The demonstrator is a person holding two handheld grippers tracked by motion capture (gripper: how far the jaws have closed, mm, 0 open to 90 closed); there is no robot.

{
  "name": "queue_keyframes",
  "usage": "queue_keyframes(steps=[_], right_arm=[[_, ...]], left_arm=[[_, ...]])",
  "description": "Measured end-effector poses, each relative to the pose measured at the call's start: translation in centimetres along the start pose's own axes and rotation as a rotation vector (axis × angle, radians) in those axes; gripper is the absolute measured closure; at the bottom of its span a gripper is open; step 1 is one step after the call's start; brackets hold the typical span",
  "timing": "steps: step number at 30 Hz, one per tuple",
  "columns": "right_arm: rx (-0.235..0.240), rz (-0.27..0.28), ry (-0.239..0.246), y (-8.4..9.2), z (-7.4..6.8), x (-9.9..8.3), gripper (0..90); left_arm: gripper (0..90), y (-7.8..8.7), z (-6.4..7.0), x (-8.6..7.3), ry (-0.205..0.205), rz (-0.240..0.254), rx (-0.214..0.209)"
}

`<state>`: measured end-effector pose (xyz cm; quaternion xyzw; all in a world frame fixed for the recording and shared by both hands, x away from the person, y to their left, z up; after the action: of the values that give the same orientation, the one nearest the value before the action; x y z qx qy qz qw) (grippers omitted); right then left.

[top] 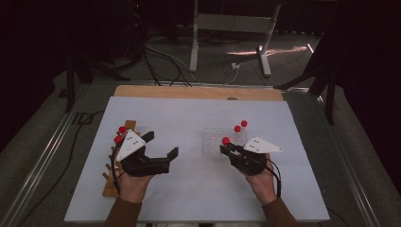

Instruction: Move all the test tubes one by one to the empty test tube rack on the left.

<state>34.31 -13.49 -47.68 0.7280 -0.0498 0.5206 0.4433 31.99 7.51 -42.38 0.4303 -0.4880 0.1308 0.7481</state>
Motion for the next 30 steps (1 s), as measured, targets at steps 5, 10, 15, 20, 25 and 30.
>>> queue_keyframes(steps=[5, 10, 15, 20, 25, 30], right_arm=[[0.019, -0.016, 0.016, -0.5, -1.0, -0.2, 73.9], [0.033, -0.033, 0.035, -1.0, -1.9, -0.4, 73.9], [0.048, -0.046, 0.056, -1.4, -2.7, -0.6, 73.9], [0.063, -0.055, 0.074, -1.6, -3.5, -0.6, 73.9], [0.073, -0.056, 0.08, -1.6, -3.7, -0.6, 73.8], [0.077, -0.058, 0.09, -1.6, -3.8, -0.7, 73.8]], left_arm=[[2.6, -2.0, 1.8, 0.7, -0.043, -0.043, -0.037], [3.9, -3.6, 3.5, 1.0, -0.065, -0.069, -0.089], [5.7, -4.9, 4.7, 1.0, -0.075, -0.084, -0.123], [19.9, -6.1, 6.0, 0.6, -0.103, -0.114, -0.15], [42.0, -7.4, 7.2, 0.1, -0.147, -0.147, -0.184], [63.1, -8.3, 7.8, -0.2, -0.148, -0.168, -0.19]])
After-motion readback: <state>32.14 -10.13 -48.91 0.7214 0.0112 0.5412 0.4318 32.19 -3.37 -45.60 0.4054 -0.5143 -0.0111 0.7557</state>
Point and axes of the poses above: each handheld gripper's, and its own axes: y roughly backward along the jaws, x roughly out of its top, z roughly to its right, the point moved 9 cm from there along -y, roughly forward along the jaws, and after that the axes turned 15 degrees about -z, right-handed, at the moved point
